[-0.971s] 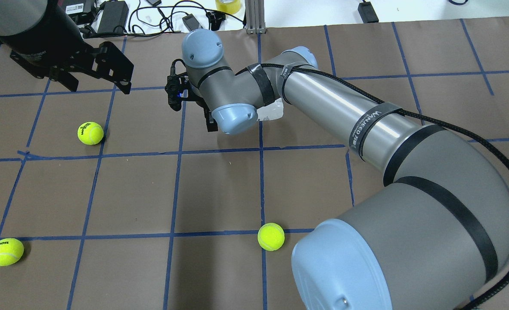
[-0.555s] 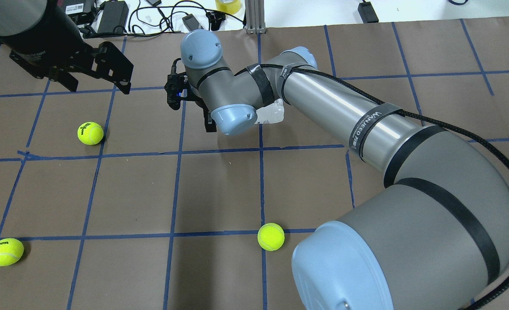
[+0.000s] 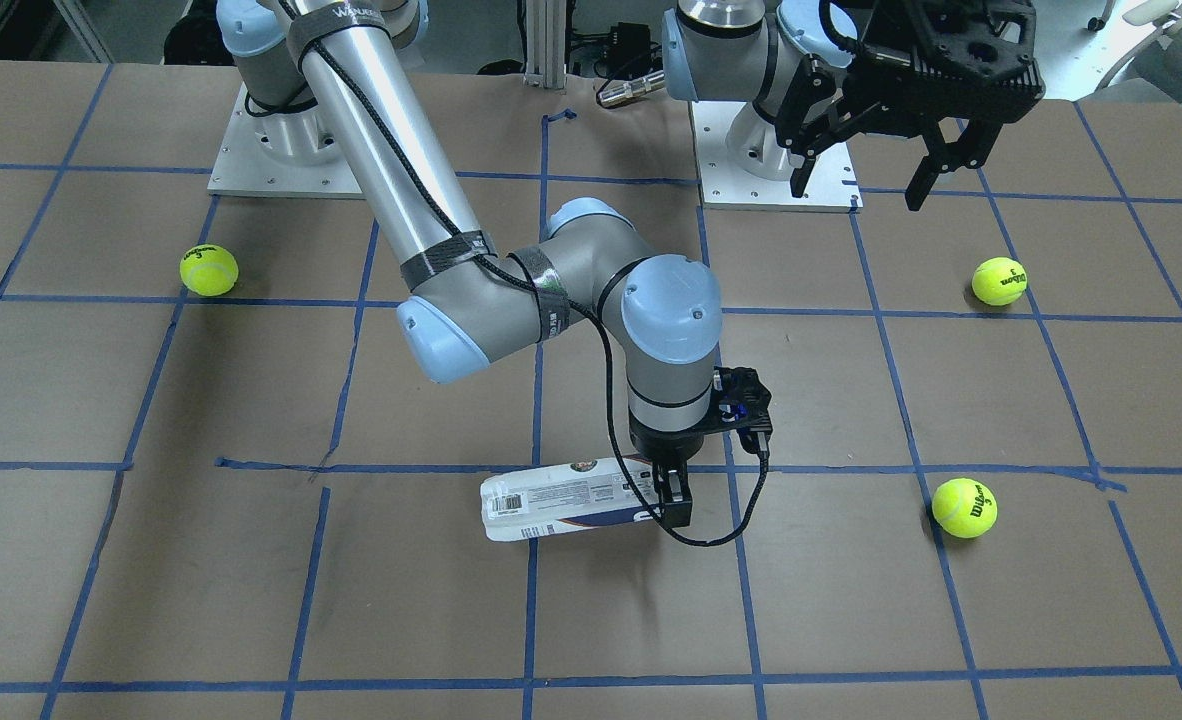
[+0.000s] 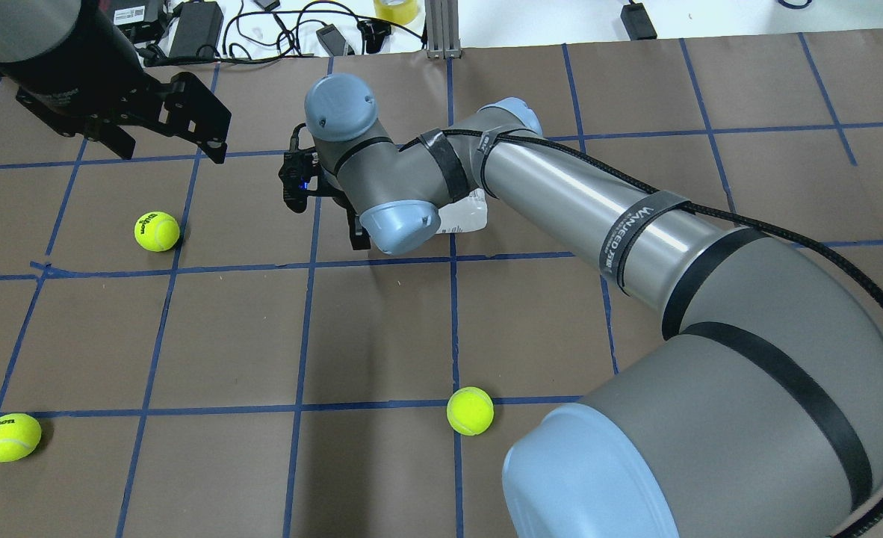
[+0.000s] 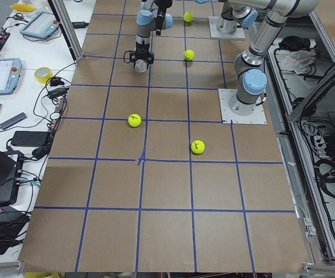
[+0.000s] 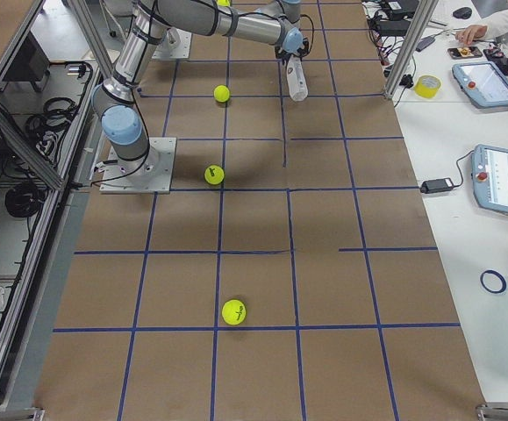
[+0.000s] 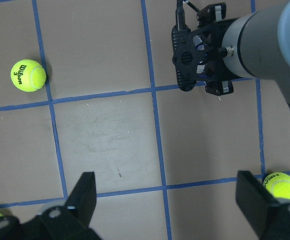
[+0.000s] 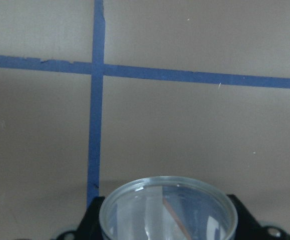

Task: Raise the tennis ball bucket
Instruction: 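Carry the can with the right gripper toward the table center, then lower the can onto the table on its side and open the right gripper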

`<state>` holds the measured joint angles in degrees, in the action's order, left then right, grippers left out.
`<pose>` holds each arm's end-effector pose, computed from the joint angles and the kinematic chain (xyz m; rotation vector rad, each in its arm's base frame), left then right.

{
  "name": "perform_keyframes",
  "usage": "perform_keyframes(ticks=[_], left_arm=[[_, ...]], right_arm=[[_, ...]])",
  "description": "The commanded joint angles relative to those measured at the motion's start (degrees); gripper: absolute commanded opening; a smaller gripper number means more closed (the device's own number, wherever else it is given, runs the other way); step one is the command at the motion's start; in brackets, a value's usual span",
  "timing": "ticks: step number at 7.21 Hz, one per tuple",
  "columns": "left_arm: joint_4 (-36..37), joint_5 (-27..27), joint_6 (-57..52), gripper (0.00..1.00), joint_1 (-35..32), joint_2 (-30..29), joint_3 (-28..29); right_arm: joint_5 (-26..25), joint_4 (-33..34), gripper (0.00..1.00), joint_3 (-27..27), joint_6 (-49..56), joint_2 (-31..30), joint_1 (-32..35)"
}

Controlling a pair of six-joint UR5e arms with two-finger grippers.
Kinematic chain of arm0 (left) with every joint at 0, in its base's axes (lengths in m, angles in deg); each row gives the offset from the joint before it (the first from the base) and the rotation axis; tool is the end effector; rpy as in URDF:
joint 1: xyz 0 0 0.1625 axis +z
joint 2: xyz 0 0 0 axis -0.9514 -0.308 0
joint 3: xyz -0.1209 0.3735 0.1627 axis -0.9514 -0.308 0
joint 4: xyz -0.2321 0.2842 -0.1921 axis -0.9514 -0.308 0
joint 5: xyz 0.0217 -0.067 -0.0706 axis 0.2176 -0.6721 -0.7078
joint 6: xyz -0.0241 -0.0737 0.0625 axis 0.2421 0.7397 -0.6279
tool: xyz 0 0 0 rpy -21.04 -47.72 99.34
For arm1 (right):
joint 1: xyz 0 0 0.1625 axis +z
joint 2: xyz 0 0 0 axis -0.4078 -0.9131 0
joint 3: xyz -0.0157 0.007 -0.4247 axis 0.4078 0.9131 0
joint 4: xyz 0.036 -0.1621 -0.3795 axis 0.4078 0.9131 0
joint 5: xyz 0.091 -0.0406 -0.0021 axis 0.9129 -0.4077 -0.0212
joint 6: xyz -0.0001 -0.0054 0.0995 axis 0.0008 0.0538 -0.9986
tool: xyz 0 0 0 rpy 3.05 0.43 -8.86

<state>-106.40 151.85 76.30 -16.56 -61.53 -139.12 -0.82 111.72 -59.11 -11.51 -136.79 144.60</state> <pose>-0.1238 -0.4592 0.5594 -0.1606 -3.1249 0.2170 0.4960 -0.5715 0.2266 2.2737 -2.1208 0.2925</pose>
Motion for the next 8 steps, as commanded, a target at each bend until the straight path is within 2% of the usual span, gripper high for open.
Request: perform_keyframes(ticks=[1, 2, 4, 5, 8], left_arm=[[0.0, 0.0, 0.0, 1.0, 0.03, 0.01, 0.0], [0.0, 0.0, 0.0, 1.0, 0.03, 0.01, 0.0], [0.0, 0.0, 0.0, 1.0, -0.06, 0.01, 0.0], [0.0, 0.0, 0.0, 1.0, 0.03, 0.01, 0.0], [0.0, 0.09, 0.0, 1.0, 0.03, 0.01, 0.0]], right_arm=[[0.27, 0.24, 0.85, -2.86, -0.42, -0.55, 0.4], [1.57, 1.55, 1.0, -3.23, -1.47, -0.2, -0.47], [3.33, 1.91, 1.0, -3.23, -1.66, -0.98, -0.57], [2.39, 1.82, 1.0, -3.06, -1.75, -1.33, -0.65], [3.17, -2.72, 1.0, -3.41, -6.38, -5.01, -7.04]])
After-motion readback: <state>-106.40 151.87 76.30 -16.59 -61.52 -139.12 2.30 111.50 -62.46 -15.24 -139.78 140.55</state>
